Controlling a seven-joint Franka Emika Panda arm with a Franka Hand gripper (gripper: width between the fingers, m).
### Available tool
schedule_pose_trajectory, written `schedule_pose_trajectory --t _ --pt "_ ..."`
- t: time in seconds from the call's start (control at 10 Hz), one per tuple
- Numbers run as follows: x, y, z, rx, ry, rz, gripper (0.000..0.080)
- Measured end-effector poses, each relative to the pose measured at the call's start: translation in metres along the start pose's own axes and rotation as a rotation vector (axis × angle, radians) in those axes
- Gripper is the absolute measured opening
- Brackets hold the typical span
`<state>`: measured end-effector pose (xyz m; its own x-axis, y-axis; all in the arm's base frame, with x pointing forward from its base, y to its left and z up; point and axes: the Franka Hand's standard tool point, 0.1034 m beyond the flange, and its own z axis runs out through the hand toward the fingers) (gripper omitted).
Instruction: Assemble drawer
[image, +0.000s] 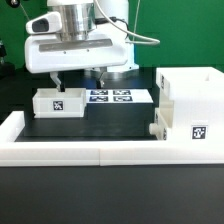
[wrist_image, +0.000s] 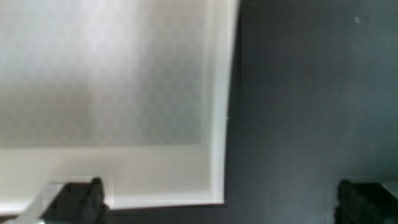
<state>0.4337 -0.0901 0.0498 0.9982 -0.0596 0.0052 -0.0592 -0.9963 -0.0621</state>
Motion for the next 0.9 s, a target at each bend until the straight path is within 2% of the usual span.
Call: schedule_pose_trajectory --t 0.2,0.5,0.7,0.9 --pt "-0.015 0.006 0.013 -0.015 0.019 0.007 0.0649" --pt "-0.037 0.006 0.033 -0.026 0.029 -0.035 0.0649" --pt "-0.043 0.003 0.042 -0.023 0.014 -0.083 0.0649" --pt "-0.044 0.004 0.043 -0.022 0.011 -0.110 0.0649"
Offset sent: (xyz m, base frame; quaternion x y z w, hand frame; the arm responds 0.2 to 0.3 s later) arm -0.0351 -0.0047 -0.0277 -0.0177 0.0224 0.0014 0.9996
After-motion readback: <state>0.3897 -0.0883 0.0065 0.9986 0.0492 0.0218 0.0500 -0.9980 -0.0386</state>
